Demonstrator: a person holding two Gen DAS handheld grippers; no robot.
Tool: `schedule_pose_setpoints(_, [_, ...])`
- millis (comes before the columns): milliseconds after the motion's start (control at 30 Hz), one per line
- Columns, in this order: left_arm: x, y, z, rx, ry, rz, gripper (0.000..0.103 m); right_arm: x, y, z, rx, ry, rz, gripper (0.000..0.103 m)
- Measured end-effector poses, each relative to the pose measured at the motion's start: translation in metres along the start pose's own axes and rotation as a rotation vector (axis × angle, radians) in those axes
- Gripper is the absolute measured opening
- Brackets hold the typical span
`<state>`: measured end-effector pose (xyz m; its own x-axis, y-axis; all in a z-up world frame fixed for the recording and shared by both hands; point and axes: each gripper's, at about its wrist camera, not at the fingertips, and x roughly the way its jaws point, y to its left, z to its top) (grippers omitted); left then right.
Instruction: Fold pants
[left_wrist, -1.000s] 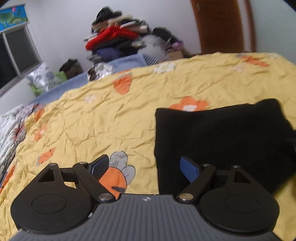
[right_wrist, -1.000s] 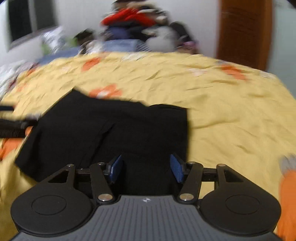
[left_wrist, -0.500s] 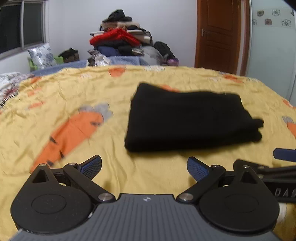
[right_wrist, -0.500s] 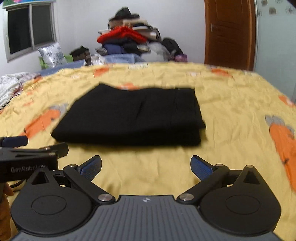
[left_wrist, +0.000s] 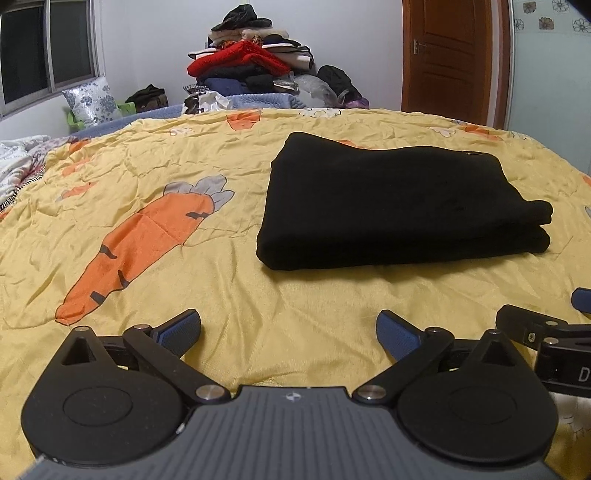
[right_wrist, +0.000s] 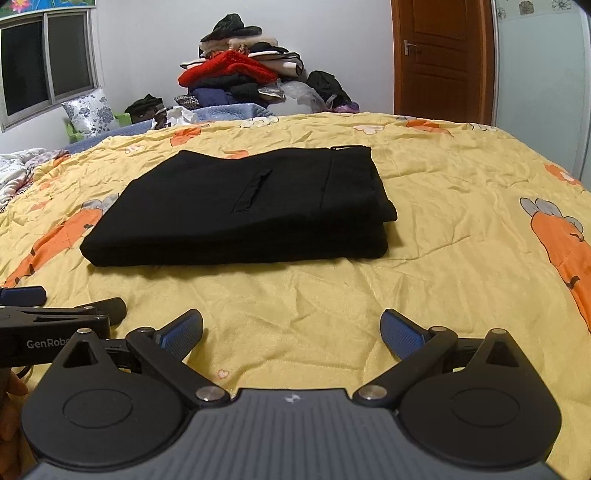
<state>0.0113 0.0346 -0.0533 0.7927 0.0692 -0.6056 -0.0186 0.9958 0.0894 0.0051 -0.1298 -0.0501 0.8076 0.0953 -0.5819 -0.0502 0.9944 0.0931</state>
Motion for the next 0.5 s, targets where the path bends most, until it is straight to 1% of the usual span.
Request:
schedule_pose_setpoints(100, [-0.001,-0.002,-0.001,0.008,-0.006,0.008,0.103,0.002,0.001,0.000,-0.007,0.008,-0.004,0.103])
schedule_pose_setpoints(267, [-0.001,0.000,-0.003,-0.014,-0.002,-0.001,0.103,0.004,0.009,-0.001,-0.049,0.019,-0.032,0.103])
schedule_pose_setpoints(500, [0.000,0.003,-0.002,-0.032,0.005,-0.011,0.103,0.007,0.010,-0.001,-0.061,0.032,-0.051,0.103])
